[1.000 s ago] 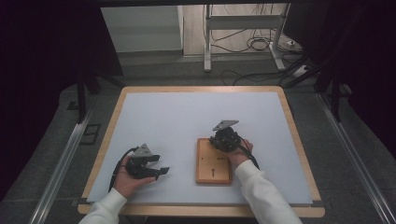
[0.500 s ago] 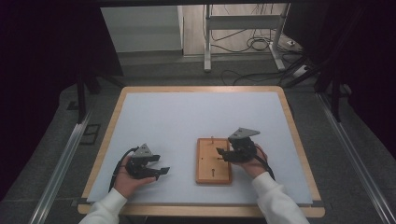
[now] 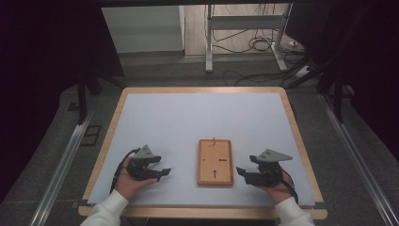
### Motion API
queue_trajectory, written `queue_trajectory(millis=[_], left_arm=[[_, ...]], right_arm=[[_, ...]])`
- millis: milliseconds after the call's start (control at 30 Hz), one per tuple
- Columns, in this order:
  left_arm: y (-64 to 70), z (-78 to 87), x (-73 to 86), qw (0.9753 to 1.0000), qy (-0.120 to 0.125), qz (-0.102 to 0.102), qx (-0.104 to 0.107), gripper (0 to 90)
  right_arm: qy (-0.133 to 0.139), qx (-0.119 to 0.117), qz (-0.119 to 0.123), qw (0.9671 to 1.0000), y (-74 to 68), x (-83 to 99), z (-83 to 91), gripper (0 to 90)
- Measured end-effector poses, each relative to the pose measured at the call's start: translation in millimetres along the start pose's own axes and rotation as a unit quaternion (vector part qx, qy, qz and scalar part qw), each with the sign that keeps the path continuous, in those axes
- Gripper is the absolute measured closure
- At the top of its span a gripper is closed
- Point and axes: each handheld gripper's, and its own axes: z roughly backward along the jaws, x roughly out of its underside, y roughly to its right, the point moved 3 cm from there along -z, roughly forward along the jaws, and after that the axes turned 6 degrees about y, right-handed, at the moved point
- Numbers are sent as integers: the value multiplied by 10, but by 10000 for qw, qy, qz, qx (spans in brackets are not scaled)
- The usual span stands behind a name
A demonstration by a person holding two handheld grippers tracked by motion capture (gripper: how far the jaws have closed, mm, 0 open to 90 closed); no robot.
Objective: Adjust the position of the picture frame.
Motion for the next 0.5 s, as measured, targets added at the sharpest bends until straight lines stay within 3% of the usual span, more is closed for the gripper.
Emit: queue_trajectory(millis=[233, 500], left_arm=[[5, -25, -21, 10000, 13, 1, 9, 311], [45, -61, -131, 9999, 152, -79, 7, 307]], right_arm=[[-52, 113, -19, 9999, -5, 131, 144, 275], [-132, 83, 123, 9998, -37, 139, 124, 272]])
